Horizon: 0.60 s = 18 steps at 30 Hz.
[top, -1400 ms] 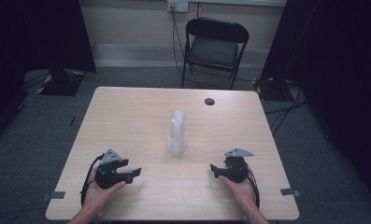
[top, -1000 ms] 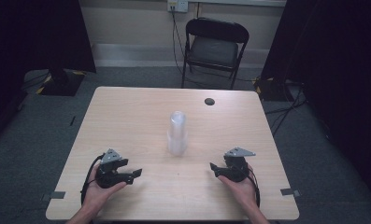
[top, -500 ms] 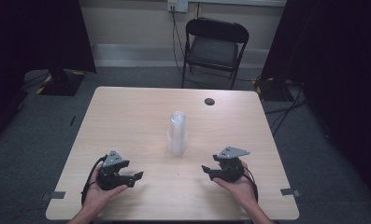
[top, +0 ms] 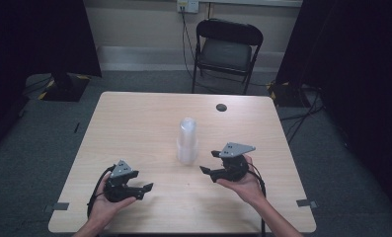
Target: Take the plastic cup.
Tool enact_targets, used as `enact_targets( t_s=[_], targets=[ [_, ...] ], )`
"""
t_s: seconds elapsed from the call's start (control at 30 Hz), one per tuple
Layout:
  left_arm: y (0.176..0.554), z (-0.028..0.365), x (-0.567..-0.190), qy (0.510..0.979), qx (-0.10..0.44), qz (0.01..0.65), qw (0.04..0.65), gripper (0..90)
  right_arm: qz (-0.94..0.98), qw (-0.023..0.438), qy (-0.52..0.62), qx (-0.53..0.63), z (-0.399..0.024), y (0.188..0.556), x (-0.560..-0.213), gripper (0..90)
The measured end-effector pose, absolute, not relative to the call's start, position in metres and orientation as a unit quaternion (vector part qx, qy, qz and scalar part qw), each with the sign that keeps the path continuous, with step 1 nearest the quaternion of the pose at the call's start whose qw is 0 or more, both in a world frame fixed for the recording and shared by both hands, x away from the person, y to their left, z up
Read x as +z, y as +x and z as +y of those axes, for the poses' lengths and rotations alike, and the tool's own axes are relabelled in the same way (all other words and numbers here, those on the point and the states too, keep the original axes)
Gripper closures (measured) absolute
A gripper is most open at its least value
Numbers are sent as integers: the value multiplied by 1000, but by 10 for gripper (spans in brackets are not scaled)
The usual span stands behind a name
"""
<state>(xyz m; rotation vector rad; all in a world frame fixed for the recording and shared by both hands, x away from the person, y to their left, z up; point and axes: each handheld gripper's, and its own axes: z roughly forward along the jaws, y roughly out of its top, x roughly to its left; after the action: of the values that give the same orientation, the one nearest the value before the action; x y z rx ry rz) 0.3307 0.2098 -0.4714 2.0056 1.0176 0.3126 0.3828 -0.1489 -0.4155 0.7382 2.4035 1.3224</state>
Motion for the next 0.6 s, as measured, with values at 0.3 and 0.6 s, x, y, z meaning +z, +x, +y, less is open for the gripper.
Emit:
enact_targets(
  t_s=[0.3,0.6],
  targets=[
    [329,211,-470,801,129,403,424,231,813,141,264,500,-130,408,-403,245],
    [330,209,-471,799,143,412,413,230,796,169,283,508,-115,422,-403,218]
  ],
)
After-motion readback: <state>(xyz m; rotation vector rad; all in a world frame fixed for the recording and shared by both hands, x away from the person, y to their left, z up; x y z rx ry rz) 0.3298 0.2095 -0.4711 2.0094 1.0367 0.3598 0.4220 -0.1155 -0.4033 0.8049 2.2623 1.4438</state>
